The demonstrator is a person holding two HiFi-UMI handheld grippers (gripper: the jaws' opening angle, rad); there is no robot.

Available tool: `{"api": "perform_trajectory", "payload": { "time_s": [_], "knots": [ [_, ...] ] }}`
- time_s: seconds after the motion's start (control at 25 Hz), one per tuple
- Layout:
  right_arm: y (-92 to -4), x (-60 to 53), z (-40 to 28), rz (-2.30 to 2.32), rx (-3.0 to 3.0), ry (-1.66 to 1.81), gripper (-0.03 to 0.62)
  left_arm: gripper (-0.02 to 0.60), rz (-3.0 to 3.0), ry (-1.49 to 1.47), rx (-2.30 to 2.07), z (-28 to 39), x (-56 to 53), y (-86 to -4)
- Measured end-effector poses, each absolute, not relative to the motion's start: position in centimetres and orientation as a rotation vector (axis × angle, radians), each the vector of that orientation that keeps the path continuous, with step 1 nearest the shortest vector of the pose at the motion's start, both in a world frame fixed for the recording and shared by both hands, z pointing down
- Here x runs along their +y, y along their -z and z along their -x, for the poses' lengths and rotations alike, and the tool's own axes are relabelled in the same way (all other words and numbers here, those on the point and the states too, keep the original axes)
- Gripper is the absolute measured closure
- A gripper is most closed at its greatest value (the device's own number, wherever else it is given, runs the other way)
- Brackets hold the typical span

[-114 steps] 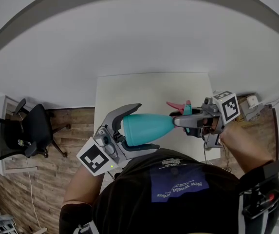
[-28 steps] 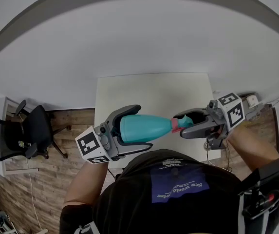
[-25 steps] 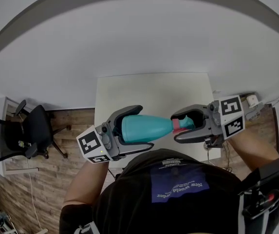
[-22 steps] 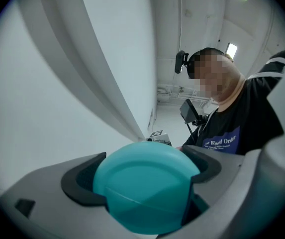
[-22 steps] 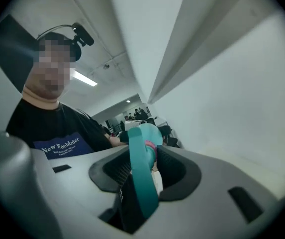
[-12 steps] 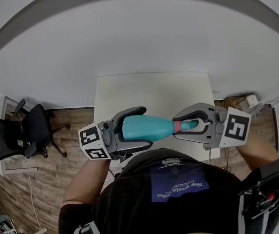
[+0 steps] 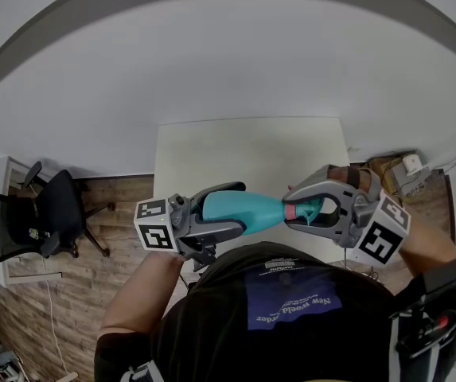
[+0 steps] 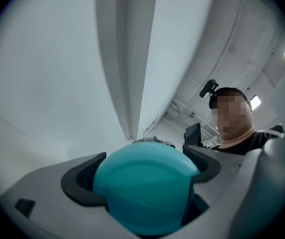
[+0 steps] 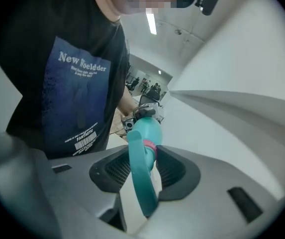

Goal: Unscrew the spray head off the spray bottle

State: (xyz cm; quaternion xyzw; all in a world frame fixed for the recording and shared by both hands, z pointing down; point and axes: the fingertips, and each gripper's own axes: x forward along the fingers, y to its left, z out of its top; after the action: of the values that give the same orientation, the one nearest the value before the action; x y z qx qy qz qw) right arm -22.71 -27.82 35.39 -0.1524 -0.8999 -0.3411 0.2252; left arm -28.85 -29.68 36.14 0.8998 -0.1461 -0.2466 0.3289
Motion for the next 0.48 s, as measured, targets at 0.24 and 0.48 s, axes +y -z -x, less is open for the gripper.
{"api": "perform_trajectory", "payload": {
  "time_s": [0.24, 0.48],
  "knots": [
    [-36.1, -27.3, 22.3, 0.434, -2.314, 1.268, 0.459, 0.089, -2.18, 0.687, -0.279, 28.5, -29.7, -37.4],
    [-36.7, -26.9, 22.1, 0.47, -2.156, 1.489, 0.459, 0.089, -2.016, 0.717, -0.172, 28.1, -29.5, -38.7]
  ]
}}
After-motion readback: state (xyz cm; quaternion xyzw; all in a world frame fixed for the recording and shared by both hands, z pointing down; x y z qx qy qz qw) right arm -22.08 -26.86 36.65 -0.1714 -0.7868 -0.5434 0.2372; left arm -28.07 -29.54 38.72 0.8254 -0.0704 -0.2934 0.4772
